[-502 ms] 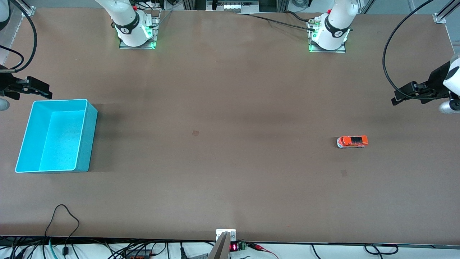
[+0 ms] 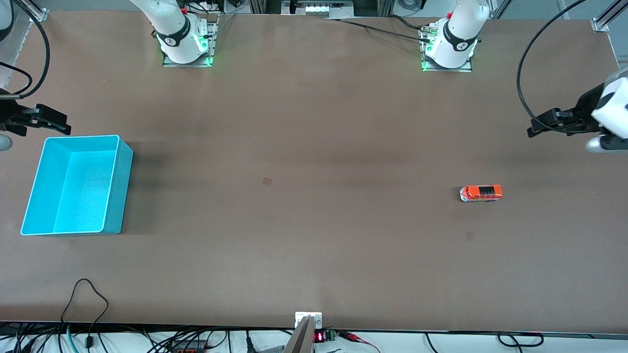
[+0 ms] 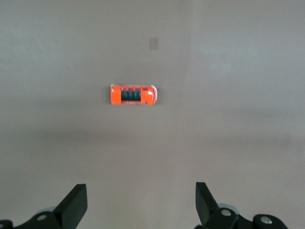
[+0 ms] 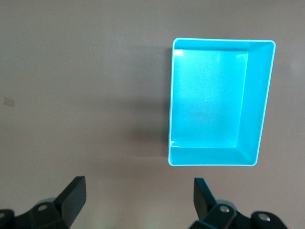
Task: Wind up bus and store in blue box
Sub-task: 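Move the left gripper over the orange toy bus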
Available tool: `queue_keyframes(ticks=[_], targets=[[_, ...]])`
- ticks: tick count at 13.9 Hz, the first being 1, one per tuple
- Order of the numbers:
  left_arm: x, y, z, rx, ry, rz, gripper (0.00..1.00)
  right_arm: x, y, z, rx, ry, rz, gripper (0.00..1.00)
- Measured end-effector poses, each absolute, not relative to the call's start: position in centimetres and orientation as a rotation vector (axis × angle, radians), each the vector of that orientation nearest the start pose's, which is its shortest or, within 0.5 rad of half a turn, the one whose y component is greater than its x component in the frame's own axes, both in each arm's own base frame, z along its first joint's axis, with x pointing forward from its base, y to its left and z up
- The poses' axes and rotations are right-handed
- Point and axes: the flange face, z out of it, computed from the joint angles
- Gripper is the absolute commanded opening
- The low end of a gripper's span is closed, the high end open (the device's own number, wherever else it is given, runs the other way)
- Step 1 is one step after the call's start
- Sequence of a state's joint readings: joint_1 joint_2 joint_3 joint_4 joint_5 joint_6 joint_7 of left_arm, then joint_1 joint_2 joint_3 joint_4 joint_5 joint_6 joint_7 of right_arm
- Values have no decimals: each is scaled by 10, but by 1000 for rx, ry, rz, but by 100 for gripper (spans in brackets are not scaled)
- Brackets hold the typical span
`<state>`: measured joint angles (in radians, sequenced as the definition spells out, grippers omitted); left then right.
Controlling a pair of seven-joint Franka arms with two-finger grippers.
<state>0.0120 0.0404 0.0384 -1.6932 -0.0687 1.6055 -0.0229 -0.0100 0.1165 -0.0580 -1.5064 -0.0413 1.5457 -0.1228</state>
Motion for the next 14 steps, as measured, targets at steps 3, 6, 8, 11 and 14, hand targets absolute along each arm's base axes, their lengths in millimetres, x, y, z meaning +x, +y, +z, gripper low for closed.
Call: queue_keyframes(ticks=[3,6,8,11,14], targets=[[576,16,498,-3178,-50,322,100,584,-43,586,-3178,-88,130,100],[601,12,441,-3163,205,337,100,584,-43,586,-3178,-86,131,100],[611,13,411,-3153,414,355,100,584,-44,586,-3178,-82,131,100],[618,20,369,-3103,789,318,100,584,-45,586,-3179,-80,131,100],[613,31,325,-2986,1209,263,100,584,-45,586,-3178,-79,134,100]])
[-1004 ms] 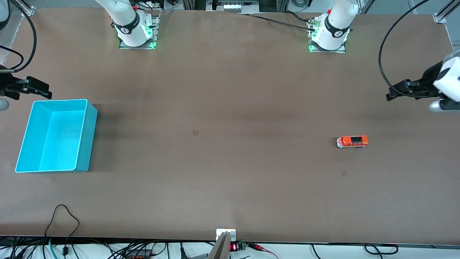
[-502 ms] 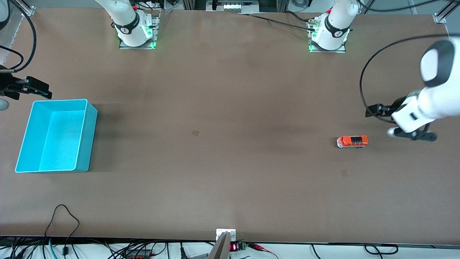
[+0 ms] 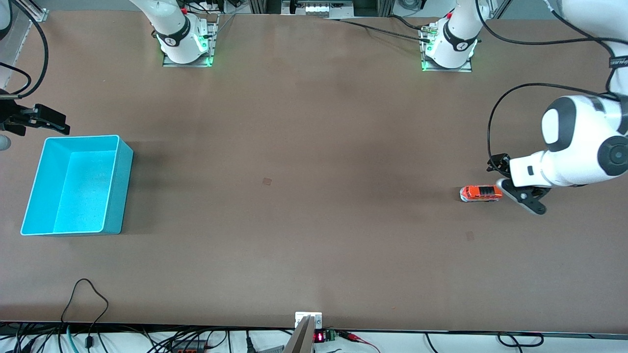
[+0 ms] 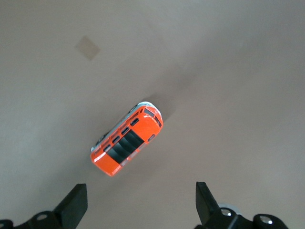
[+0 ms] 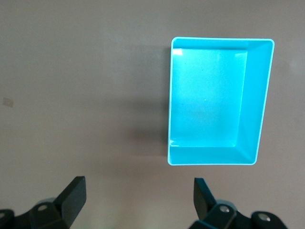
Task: Wind up bus and store in blue box
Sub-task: 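Move the left gripper over the orange toy bus, then lower the left gripper and close it on the orange bus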
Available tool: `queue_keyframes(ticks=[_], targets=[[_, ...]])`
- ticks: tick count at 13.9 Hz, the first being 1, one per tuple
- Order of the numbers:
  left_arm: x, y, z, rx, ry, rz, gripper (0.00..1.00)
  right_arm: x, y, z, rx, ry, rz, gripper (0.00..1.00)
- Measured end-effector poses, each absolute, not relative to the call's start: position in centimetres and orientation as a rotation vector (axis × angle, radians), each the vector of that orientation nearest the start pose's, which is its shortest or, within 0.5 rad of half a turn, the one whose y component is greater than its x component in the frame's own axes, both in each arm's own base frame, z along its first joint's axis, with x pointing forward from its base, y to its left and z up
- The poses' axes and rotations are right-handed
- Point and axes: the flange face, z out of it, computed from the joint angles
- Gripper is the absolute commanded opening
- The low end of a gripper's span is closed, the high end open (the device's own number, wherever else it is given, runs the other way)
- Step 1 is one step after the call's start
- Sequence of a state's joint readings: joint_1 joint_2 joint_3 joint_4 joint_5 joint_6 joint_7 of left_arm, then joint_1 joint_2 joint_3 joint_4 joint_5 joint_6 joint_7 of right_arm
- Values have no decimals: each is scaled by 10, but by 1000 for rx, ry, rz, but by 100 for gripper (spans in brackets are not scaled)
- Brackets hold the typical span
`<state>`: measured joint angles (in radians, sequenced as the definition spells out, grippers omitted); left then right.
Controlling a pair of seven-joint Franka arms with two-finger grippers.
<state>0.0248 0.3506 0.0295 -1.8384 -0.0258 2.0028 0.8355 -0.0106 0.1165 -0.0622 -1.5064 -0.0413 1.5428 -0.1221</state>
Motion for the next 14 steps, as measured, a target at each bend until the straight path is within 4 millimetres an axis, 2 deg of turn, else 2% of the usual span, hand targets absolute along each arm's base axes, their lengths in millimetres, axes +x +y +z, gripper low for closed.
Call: queue_keyframes(ticks=[2,5,9,14], targets=[[612,42,303,-2854,1514,194,100,584,-45,586,-3178,-78,137,100],[609,48,278,-2659,1837,120,100,583,-46,586,-3178,-78,139,100],[605,39,258,-2533,2043,126,100,583,-46,586,-3178,-77,140,100],[610,55,242,-2371,2187,54,100,583,-46,586,-3178,-77,140,100]])
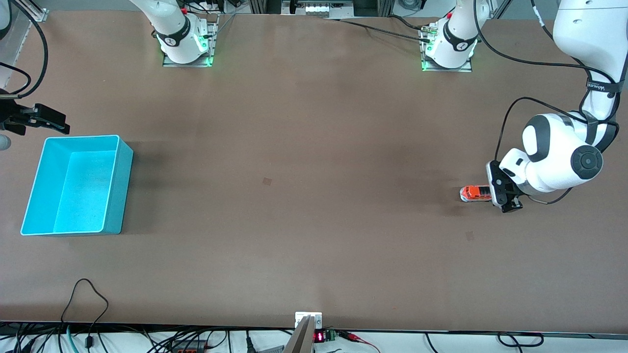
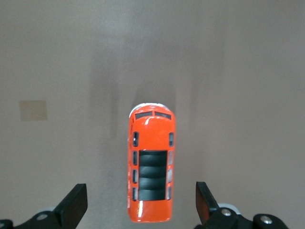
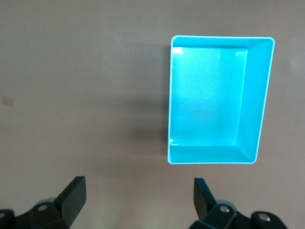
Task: Wind up bus and store in blue box
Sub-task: 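Lower the left gripper and close it on the orange bus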
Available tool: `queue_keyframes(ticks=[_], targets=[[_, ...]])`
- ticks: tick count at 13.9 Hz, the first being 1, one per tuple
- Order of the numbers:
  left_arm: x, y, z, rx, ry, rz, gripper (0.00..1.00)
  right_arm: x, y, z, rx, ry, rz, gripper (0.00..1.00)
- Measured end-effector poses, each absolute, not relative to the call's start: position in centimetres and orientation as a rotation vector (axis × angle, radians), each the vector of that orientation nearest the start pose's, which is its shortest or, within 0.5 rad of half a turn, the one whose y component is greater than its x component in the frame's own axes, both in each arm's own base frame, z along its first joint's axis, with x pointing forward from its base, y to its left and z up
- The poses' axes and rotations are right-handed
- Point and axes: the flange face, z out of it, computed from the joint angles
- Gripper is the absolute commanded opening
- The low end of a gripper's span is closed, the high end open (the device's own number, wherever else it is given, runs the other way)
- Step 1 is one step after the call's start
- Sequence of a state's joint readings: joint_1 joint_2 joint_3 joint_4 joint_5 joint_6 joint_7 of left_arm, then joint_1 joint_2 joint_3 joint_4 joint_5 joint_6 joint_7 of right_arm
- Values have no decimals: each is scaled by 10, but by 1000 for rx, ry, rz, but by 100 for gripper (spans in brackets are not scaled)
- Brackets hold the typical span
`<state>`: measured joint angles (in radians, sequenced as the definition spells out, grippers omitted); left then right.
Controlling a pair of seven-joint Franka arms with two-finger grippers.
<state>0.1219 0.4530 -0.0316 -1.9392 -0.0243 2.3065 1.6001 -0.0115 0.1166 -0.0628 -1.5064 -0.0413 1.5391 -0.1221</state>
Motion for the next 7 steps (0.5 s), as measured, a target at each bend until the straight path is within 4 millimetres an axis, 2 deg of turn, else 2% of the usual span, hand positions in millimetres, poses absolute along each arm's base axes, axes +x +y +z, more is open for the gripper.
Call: queue_keyframes(ticks=[7], targets=[[608,58,213,-2365,2222,74,100,583,-46,586,-3177,-76,146,100]])
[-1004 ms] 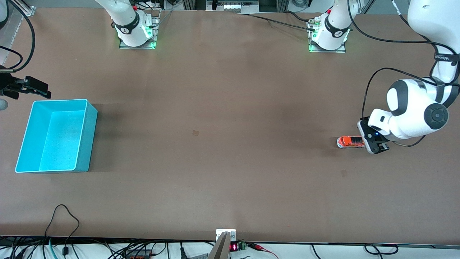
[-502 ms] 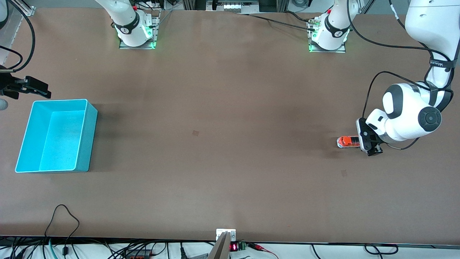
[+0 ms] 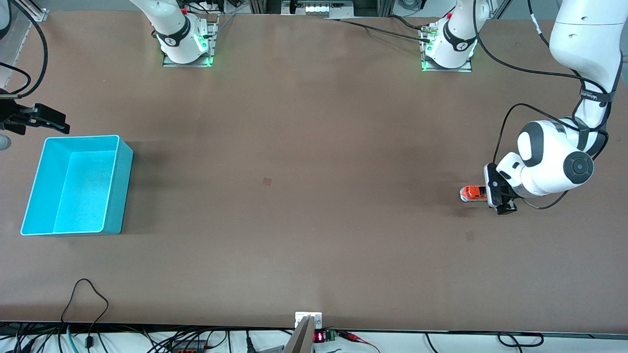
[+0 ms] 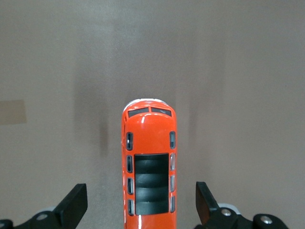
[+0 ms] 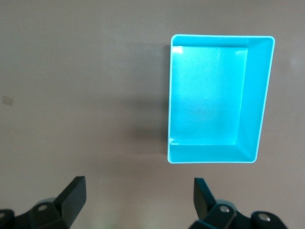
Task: Wind up bus and store in blue box
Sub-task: 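Lower the left gripper and close it on the orange bus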
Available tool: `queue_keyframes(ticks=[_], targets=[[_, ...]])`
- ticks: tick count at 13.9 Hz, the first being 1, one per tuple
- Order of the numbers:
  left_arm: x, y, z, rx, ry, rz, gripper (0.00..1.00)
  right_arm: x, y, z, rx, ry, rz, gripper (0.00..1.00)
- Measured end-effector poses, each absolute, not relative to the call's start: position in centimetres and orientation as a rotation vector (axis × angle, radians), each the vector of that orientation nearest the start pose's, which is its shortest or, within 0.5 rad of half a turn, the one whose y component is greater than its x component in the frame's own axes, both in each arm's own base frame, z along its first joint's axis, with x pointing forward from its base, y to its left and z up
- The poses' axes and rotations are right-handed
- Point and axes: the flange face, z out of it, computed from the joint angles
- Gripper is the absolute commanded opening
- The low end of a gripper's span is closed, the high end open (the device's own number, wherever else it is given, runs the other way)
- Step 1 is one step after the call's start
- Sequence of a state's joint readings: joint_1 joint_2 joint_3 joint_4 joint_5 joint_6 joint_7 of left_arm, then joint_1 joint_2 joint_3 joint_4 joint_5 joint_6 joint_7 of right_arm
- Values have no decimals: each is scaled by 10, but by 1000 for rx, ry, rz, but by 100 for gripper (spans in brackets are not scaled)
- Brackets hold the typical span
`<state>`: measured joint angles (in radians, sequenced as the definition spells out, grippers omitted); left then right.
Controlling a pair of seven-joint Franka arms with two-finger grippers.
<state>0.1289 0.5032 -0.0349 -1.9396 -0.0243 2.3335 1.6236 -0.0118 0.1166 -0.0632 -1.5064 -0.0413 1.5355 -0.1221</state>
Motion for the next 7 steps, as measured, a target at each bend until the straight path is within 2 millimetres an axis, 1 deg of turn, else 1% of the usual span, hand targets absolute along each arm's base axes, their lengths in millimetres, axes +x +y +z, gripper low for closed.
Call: queue_keyframes(ticks=[4,7], targets=[[606,57,208,-2372,2227,85,100,583,-47,585,-3177,-75,148,100],[599,55,197,-2378,2221,84,100,582,-47,585,-3176,-72,156,100]])
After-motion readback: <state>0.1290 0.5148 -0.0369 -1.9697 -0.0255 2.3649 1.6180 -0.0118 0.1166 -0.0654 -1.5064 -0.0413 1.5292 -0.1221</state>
